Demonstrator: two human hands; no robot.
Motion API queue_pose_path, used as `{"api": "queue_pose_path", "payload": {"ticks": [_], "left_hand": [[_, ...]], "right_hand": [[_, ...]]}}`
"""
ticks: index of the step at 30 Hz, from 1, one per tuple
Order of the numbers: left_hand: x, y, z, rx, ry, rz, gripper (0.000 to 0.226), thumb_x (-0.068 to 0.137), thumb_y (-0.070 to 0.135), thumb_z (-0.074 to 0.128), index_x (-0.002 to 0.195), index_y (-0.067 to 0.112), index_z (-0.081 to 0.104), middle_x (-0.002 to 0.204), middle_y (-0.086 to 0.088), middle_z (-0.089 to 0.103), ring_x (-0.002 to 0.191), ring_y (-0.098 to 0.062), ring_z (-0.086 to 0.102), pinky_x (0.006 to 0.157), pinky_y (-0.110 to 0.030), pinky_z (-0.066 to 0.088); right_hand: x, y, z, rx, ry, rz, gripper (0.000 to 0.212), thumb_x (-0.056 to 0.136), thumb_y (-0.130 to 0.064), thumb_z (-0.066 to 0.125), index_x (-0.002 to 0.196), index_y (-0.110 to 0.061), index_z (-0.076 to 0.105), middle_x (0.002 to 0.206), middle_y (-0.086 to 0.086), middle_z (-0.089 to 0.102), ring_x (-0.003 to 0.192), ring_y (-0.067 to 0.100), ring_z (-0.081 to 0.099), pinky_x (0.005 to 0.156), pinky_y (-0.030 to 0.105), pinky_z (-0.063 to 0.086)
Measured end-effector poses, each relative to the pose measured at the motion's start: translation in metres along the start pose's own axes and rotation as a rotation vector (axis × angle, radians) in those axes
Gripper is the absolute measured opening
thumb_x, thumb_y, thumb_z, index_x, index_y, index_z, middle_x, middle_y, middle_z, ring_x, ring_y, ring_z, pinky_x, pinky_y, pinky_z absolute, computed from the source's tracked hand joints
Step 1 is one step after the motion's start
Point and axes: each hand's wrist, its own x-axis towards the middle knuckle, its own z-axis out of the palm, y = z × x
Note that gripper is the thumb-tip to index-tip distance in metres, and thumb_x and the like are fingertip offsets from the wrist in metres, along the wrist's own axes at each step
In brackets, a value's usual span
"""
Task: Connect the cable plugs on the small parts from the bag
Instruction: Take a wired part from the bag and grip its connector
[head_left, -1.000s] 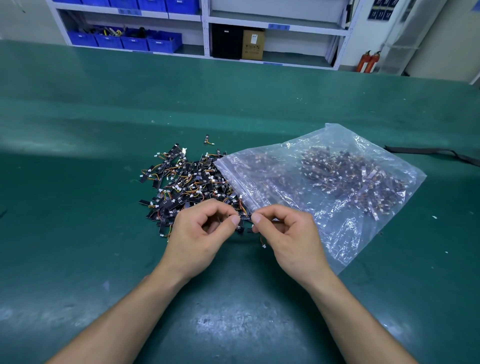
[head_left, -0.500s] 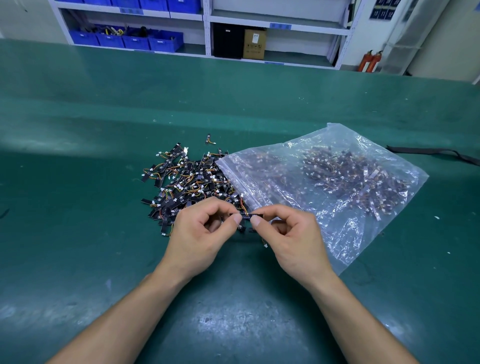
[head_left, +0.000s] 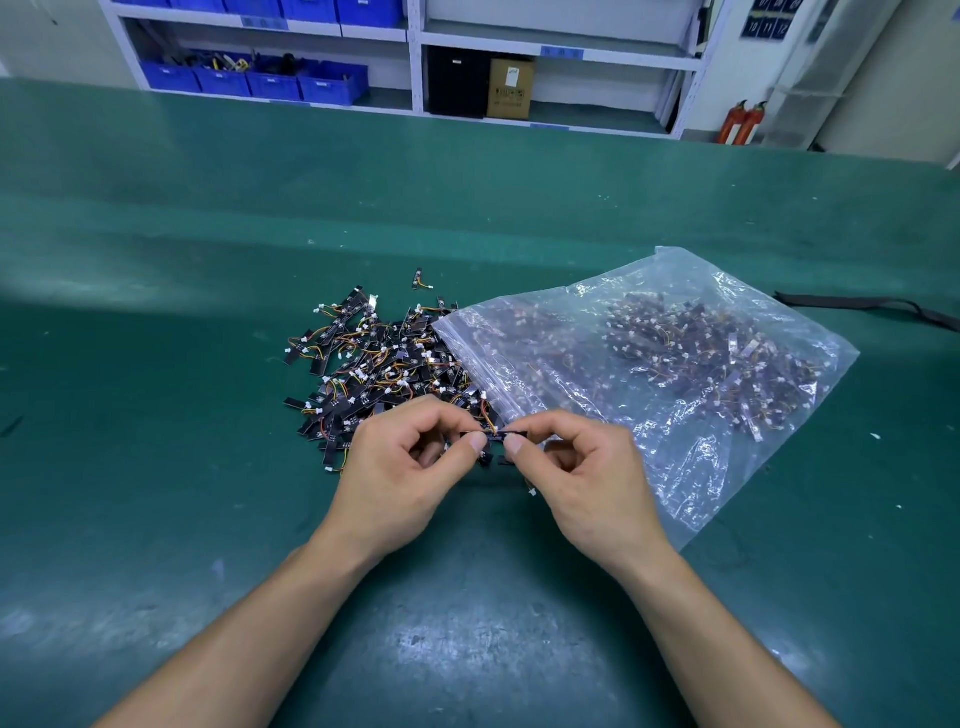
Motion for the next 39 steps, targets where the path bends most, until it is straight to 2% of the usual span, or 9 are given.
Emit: {"api": "queue_pose_path", "payload": {"ticks": [3, 8, 11, 17, 21, 27, 33, 36, 39], "left_hand": [[-0.0002, 0.0004, -0.0002, 0.002, -0.004, -0.001, 0.007, 0.084, 0.019, 0.07, 0.079, 0.024, 0.069, 0.067, 0.005, 0.06, 0.052, -0.008, 0.036, 0.051, -0.03, 0.032], [-0.0002, 0.0017, -0.0007, 0.011, -0.005, -0.003, 0.005, 0.083, 0.02, 0.071, 0.081, 0.023, 0.071, 0.068, 0.007, 0.061, 0.053, -0.024, 0.038, 0.051, -0.034, 0.032], [-0.0005, 0.0023, -0.0016, -0.003, -0.014, -0.004, 0.002, 0.083, 0.024, 0.071, 0.082, 0.025, 0.071, 0.069, 0.01, 0.061, 0.054, -0.029, 0.039, 0.051, -0.035, 0.032], [-0.0003, 0.0008, 0.0002, 0.017, -0.021, -0.015, 0.007, 0.084, 0.021, 0.069, 0.078, 0.024, 0.069, 0.068, 0.011, 0.061, 0.053, -0.02, 0.038, 0.052, -0.028, 0.032], [-0.001, 0.0, -0.0001, 0.022, -0.031, -0.009, 0.008, 0.085, 0.02, 0.069, 0.077, 0.023, 0.069, 0.069, 0.011, 0.061, 0.053, -0.008, 0.037, 0.052, -0.023, 0.032], [-0.0011, 0.001, -0.0005, 0.026, -0.029, -0.003, 0.009, 0.084, 0.02, 0.07, 0.076, 0.023, 0.069, 0.07, 0.011, 0.061, 0.053, -0.017, 0.038, 0.051, -0.026, 0.032], [-0.0012, 0.0022, -0.0013, 0.022, -0.029, -0.003, 0.005, 0.084, 0.021, 0.07, 0.079, 0.022, 0.07, 0.071, 0.011, 0.062, 0.055, -0.026, 0.041, 0.052, -0.03, 0.033], [-0.0008, 0.0022, -0.0006, 0.023, -0.027, -0.006, 0.007, 0.084, 0.02, 0.07, 0.078, 0.023, 0.069, 0.069, 0.012, 0.061, 0.054, -0.024, 0.039, 0.052, -0.027, 0.032], [-0.0006, 0.0027, -0.0001, 0.021, -0.02, -0.008, 0.01, 0.084, 0.019, 0.069, 0.076, 0.025, 0.068, 0.068, 0.012, 0.06, 0.053, -0.011, 0.037, 0.052, -0.022, 0.032]], "right_hand": [[0.0, 0.0002, -0.0002, 0.007, -0.004, 0.001, 0.006, 0.083, -0.03, 0.071, 0.082, -0.035, 0.074, 0.059, 0.025, 0.054, 0.049, 0.019, 0.038, 0.049, 0.03, 0.028], [0.0002, 0.0016, -0.0001, -0.013, -0.002, -0.017, 0.006, 0.086, -0.028, 0.072, 0.083, -0.032, 0.074, 0.061, 0.027, 0.055, 0.048, 0.028, 0.038, 0.047, 0.034, 0.028], [0.0006, 0.003, -0.001, -0.028, -0.001, -0.031, 0.01, 0.087, -0.024, 0.072, 0.079, -0.03, 0.074, 0.06, 0.026, 0.054, 0.048, 0.021, 0.037, 0.048, 0.029, 0.029], [-0.0004, 0.0009, 0.0001, -0.017, 0.011, -0.028, 0.006, 0.083, -0.028, 0.071, 0.078, -0.03, 0.073, 0.054, 0.02, 0.049, 0.047, 0.012, 0.035, 0.046, 0.022, 0.027], [-0.001, -0.0002, -0.0008, 0.001, 0.014, -0.011, 0.005, 0.081, -0.031, 0.07, 0.081, -0.034, 0.074, 0.057, 0.016, 0.054, 0.049, 0.015, 0.037, 0.048, 0.027, 0.029], [-0.0007, 0.002, -0.0004, -0.02, 0.006, -0.024, 0.008, 0.087, -0.025, 0.073, 0.081, -0.031, 0.074, 0.059, 0.023, 0.054, 0.049, 0.02, 0.038, 0.048, 0.031, 0.029], [-0.0004, 0.0021, -0.001, -0.009, 0.004, -0.025, 0.011, 0.09, -0.022, 0.073, 0.083, -0.031, 0.073, 0.068, 0.027, 0.061, 0.051, 0.035, 0.047, 0.051, 0.048, 0.04], [-0.0005, 0.0016, -0.0012, -0.009, 0.013, -0.02, 0.008, 0.088, -0.026, 0.073, 0.083, -0.031, 0.074, 0.065, 0.023, 0.061, 0.049, 0.031, 0.044, 0.049, 0.043, 0.037], [-0.001, 0.0009, -0.0019, -0.01, 0.02, -0.018, 0.005, 0.085, -0.027, 0.074, 0.082, -0.03, 0.075, 0.058, 0.018, 0.057, 0.049, 0.02, 0.039, 0.048, 0.029, 0.032]]}}
